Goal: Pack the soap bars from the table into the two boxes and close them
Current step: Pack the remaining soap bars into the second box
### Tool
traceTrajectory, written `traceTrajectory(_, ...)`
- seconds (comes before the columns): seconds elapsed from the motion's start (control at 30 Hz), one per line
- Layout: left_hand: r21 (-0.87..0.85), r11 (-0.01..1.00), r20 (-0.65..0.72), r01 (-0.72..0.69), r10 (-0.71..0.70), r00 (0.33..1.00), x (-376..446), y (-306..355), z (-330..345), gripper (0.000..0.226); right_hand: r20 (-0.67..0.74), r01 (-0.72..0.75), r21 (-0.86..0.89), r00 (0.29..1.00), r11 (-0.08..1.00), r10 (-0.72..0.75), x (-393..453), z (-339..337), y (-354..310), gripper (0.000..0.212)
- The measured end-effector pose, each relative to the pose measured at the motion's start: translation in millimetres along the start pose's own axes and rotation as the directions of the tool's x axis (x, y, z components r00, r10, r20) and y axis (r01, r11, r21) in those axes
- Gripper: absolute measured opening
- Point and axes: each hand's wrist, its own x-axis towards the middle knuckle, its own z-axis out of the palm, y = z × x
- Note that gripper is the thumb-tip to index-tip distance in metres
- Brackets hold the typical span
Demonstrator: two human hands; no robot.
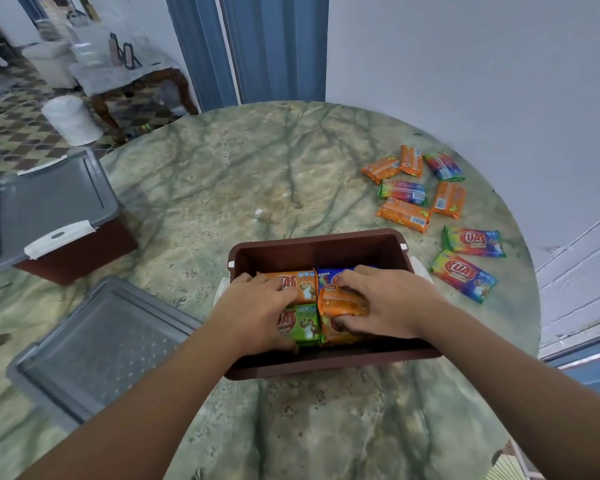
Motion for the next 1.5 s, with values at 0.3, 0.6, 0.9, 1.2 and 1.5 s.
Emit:
traceTrajectory(0.3, -0.086, 0.996, -0.017, 0.007, -0.009, 1.0, 0.2, -1.1, -0.8, 0.072, -0.031, -0.041, 0.11, 0.999, 0.993, 0.045, -3.4, -8.2, 1.8, 0.051)
traceTrajectory(0.6, -0.073, 0.997, -0.007, -0.003, 0.003, 1.0, -1.6, -0.8, -2.6, 0.071, 0.069, -0.01, -0.006, 0.998, 1.0, 0.011, 2.3, -9.3, -1.4, 0.049)
traceTrajectory(0.9, -0.018, 1.0, -0.004, -0.022, 0.022, 1.0, -1.6, 1.2, -1.1, 0.074, 0.125, 0.033, -0.146, 0.992, 0.989, -0.015, 5.9, 6.2, 4.4, 0.098)
traceTrajectory(1.2, 0.013, 0.999, -0.005, -0.035, 0.035, 0.999, -2.0, 2.9, 0.8, 0.072, 0.154, 0.109, -0.135, 0.984, 0.985, -0.088, 4.9, 6.9, 2.4, 0.088)
traceTrajectory(1.5, -0.005, 1.0, -0.004, -0.028, 0.028, 1.0, -1.1, 3.3, -2.7, 0.074, 0.086, 0.264, -0.276, 0.965, 0.924, -0.249, 5.7, 10.9, 6.8, 0.075)
